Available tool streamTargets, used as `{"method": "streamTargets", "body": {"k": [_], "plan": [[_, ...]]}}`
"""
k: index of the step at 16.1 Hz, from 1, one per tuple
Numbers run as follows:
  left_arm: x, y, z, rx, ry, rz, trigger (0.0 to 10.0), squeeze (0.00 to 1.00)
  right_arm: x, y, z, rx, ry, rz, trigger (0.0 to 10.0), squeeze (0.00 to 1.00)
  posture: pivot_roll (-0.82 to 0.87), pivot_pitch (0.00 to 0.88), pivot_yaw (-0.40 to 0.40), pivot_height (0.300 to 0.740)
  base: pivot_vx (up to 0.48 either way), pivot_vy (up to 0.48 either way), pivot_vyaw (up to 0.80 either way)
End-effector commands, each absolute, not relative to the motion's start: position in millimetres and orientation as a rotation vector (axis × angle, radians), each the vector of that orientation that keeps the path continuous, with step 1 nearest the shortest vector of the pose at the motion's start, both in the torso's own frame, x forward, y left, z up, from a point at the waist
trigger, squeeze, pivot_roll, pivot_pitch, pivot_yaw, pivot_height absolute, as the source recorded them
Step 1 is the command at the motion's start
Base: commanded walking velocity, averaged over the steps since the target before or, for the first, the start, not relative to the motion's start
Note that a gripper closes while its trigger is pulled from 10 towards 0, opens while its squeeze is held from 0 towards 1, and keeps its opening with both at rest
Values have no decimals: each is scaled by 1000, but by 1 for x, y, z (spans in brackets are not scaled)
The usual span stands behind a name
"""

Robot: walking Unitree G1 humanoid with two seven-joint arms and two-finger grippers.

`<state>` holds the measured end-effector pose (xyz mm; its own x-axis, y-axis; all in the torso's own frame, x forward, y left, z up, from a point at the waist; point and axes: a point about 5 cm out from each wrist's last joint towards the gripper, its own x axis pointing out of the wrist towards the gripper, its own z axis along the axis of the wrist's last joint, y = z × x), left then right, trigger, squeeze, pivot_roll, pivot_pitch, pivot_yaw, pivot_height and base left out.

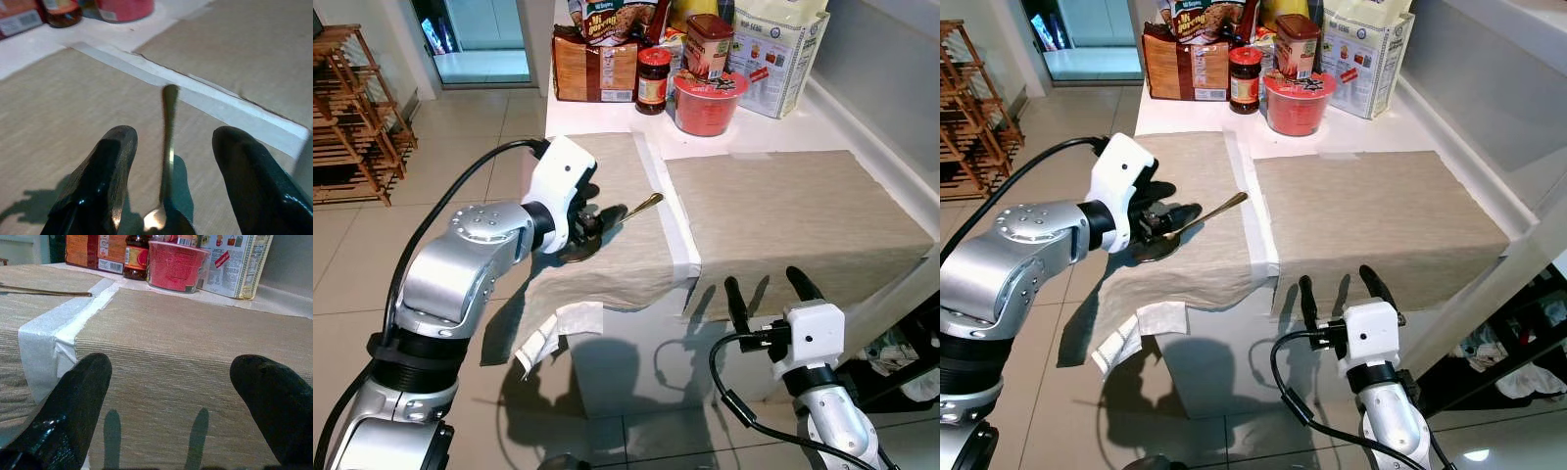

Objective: Setting the table

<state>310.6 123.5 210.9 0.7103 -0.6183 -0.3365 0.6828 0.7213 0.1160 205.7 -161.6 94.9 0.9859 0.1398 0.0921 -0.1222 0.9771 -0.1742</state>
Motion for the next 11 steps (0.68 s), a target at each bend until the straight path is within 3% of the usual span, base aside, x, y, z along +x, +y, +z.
{"method": "streamTargets", "body": {"k": [1,11], "plan": [[310,117,211,249,308,-774,10000,0,209,-161,97,-172,-116,128,10000,0,-74,0,24,736,0,0,0],[317,109,196,203,394,-765,10000,0,203,-165,87,-174,-98,122,10000,0,-94,0,31,736,0,0,0]]}}
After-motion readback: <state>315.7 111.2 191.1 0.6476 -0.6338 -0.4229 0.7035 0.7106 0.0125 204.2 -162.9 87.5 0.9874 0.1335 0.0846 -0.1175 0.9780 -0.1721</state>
